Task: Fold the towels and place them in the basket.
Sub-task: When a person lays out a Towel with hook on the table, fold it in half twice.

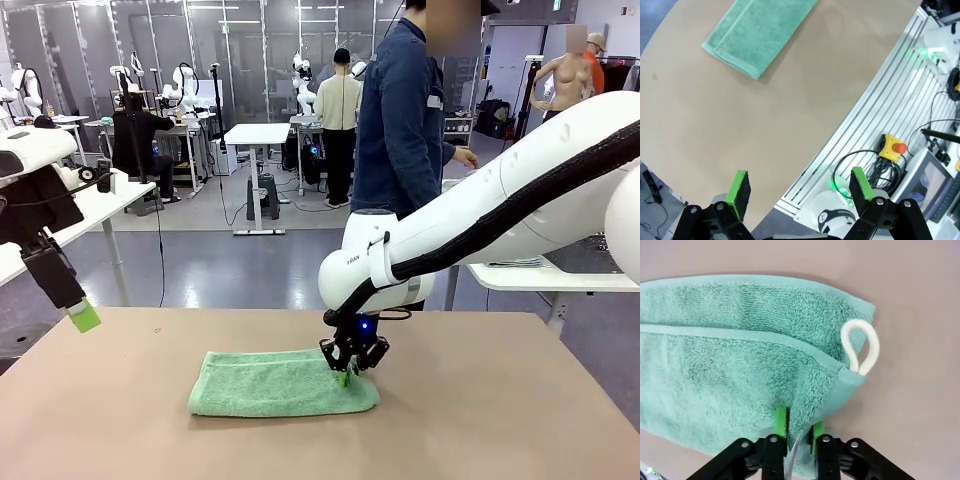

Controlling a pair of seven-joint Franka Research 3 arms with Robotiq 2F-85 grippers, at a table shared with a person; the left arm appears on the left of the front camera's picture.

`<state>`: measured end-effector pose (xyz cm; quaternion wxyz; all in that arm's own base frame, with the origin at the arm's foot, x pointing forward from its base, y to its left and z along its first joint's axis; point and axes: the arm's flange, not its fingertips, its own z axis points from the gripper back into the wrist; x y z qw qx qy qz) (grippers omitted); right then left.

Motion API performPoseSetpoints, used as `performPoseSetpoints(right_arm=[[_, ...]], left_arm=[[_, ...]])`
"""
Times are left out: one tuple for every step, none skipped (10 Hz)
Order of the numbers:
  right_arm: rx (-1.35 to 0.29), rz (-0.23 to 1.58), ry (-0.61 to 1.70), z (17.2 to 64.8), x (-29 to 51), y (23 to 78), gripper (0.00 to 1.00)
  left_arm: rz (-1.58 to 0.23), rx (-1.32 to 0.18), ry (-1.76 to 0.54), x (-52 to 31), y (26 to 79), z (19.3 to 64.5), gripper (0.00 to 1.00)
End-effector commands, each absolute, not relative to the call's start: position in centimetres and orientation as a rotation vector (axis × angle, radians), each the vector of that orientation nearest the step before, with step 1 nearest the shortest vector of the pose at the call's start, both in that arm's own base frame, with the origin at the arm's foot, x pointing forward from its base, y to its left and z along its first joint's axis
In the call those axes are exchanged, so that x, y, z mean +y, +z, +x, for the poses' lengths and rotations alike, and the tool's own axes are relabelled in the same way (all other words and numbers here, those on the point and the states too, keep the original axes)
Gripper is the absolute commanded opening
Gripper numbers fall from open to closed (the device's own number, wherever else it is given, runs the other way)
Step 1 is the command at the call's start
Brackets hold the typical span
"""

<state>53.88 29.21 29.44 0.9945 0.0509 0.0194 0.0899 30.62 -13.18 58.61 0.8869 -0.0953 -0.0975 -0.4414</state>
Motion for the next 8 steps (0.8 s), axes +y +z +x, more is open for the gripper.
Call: performPoseSetpoints(right_arm=[[0.060, 0.079, 0.147, 53.7, 28.9, 28.3, 0.00], [0.062, 0.075, 0.147, 53.6, 28.7, 28.6, 0.00], [0.062, 0.059, 0.151, 53.3, 28.4, 29.2, 0.00], [0.066, 0.036, 0.152, 53.0, 28.0, 30.0, 0.00], [0.076, 0.005, 0.188, 52.4, 27.5, 31.2, 0.00], [0.095, -0.068, 0.182, 51.8, 26.6, 33.1, 0.00], [0.082, -0.122, 0.167, 51.0, 25.9, 35.5, 0.00], [0.046, -0.138, 0.171, 50.1, 25.8, 38.4, 0.00]], left_arm=[[-0.193, -0.215, -0.918, -13.2, 58.6, 30.8, 1.00], [-0.193, -0.215, -0.918, -13.2, 58.6, 30.8, 1.00], [-0.193, -0.215, -0.918, -13.2, 58.6, 30.8, 1.00], [-0.193, -0.215, -0.918, -13.2, 58.6, 30.8, 1.00], [-0.193, -0.215, -0.918, -13.2, 58.6, 30.8, 1.00], [-0.193, -0.215, -0.918, -13.2, 58.6, 30.8, 1.00], [-0.193, -0.215, -0.918, -13.2, 58.6, 30.8, 1.00], [-0.193, -0.215, -0.918, -13.2, 58.6, 30.8, 1.00]])
